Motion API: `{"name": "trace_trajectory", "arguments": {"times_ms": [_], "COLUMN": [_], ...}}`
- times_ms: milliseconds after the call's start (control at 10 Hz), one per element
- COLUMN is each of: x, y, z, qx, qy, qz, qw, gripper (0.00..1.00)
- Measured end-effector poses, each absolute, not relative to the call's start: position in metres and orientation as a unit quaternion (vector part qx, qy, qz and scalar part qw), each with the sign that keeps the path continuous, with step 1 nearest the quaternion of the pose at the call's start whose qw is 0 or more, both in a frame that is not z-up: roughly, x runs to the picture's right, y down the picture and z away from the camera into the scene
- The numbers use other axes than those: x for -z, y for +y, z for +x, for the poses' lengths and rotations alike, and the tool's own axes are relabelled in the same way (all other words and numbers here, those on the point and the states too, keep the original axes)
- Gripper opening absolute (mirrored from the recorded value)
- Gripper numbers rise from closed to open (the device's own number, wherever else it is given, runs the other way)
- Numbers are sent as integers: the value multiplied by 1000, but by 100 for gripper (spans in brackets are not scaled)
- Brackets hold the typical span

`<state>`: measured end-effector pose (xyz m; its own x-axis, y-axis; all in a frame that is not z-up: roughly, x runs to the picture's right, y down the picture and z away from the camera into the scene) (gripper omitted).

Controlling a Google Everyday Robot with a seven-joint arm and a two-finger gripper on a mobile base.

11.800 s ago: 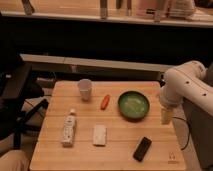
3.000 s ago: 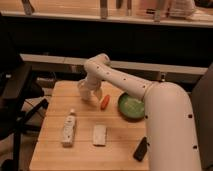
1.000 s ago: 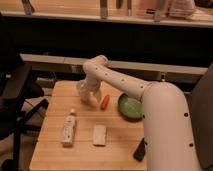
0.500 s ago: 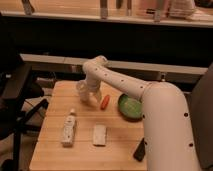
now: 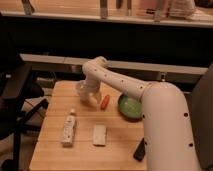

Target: Place the ceramic cup in the ceramic bowl

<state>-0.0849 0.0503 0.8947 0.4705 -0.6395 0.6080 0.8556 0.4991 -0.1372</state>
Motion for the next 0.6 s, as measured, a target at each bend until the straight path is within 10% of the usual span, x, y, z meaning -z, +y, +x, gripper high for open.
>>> {"name": "trace_trajectory", "arguments": {"times_ms": [600], "x": [-895], "y": [54], "z": [-86], "qx": [455], "qy": [-246], "qz": [-219], "qw": [827], "gripper": [76]}}
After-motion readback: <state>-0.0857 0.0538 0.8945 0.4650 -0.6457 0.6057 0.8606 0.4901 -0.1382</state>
